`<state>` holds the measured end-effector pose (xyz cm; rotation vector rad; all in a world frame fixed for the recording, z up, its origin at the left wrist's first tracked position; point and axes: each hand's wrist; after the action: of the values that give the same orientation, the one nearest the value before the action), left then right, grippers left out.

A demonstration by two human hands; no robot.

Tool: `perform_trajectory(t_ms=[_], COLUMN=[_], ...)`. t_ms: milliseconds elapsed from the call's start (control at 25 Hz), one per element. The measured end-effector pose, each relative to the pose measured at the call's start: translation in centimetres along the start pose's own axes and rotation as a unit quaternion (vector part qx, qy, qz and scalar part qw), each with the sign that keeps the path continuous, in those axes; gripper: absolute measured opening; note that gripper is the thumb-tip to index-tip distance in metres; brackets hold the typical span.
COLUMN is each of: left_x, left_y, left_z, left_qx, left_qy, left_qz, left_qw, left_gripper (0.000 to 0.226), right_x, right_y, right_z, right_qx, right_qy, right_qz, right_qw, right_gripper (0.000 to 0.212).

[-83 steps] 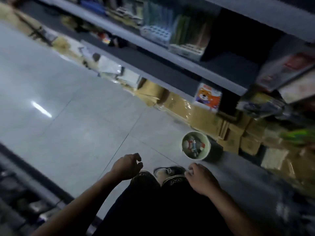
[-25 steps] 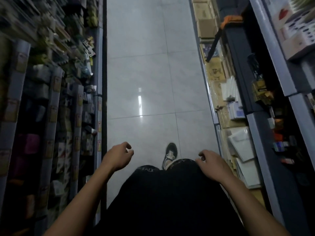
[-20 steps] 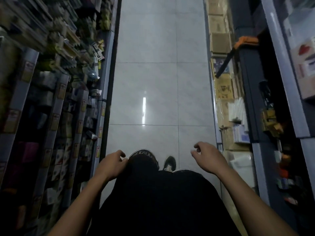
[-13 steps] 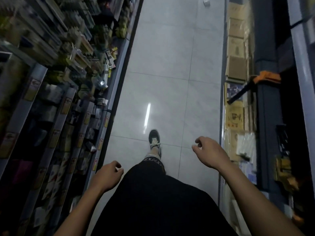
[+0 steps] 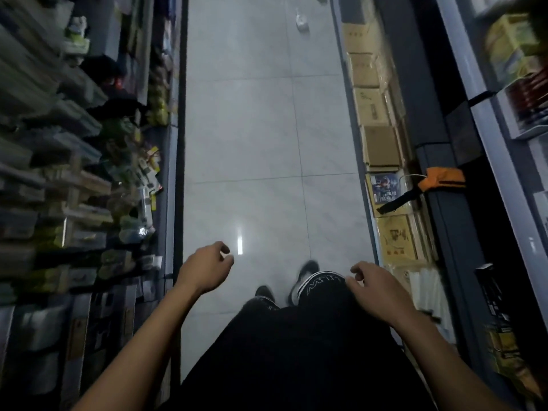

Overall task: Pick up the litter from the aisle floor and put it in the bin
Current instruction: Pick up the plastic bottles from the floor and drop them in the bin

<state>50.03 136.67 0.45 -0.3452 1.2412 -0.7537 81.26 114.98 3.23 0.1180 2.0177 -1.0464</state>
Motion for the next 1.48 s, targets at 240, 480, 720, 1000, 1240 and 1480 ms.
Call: perform_trajectory(t_ms=[240, 480, 720, 1000, 1240, 1480], left_x=[-8.8, -13.9, -18.3, -29.9, -45.4, -57.9], left_y=[15.8, 23.4, 30.1, 46.5, 64.2, 80.5], left_z=[8.4, 13.1, 13.6, 14.5, 19.5, 27.1], left_qx=[0.021, -0.034, -0.117, -0.131, -0.057, -0.019], left_qy=[0.025, 0.024, -0.04, -0.075, -0.015, 0.017], left_qz=[0.015, -0.008, -0.01, -0.016, 0.007, 0.04], left_qw=[0.999, 0.999, 0.992, 0.988, 0.998, 0.999], left_gripper=[0.034, 0.03, 0.028, 0.028, 0.033, 0.032], right_x=[-8.1, -20.0, -30.1, -39.0, -46.2, -52.0], right_y=[13.2, 28.1, 43.3, 58.7, 67.6, 76.5], right_z=[-1.6, -6.3, -15.3, -26.8, -31.2, -31.7], right_qx=[0.015, -0.03, -0.102, -0.095, -0.019, 0.048], right_qy=[0.043, 0.036, -0.008, -0.027, 0.008, 0.059], right_qz=[0.01, -0.007, -0.026, -0.017, 0.01, 0.004], right_qw=[0.999, 0.999, 0.994, 0.995, 1.0, 0.997], right_gripper=[0.038, 0.04, 0.042, 0.041, 0.036, 0.036])
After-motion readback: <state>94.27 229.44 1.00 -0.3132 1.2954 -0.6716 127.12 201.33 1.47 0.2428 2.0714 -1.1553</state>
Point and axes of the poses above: each hand's wrist, its own y-axis towards the middle knuckle, its own x-axis out of the palm, z = x × y, and after that the axes turned 1 degree about y, right-handed
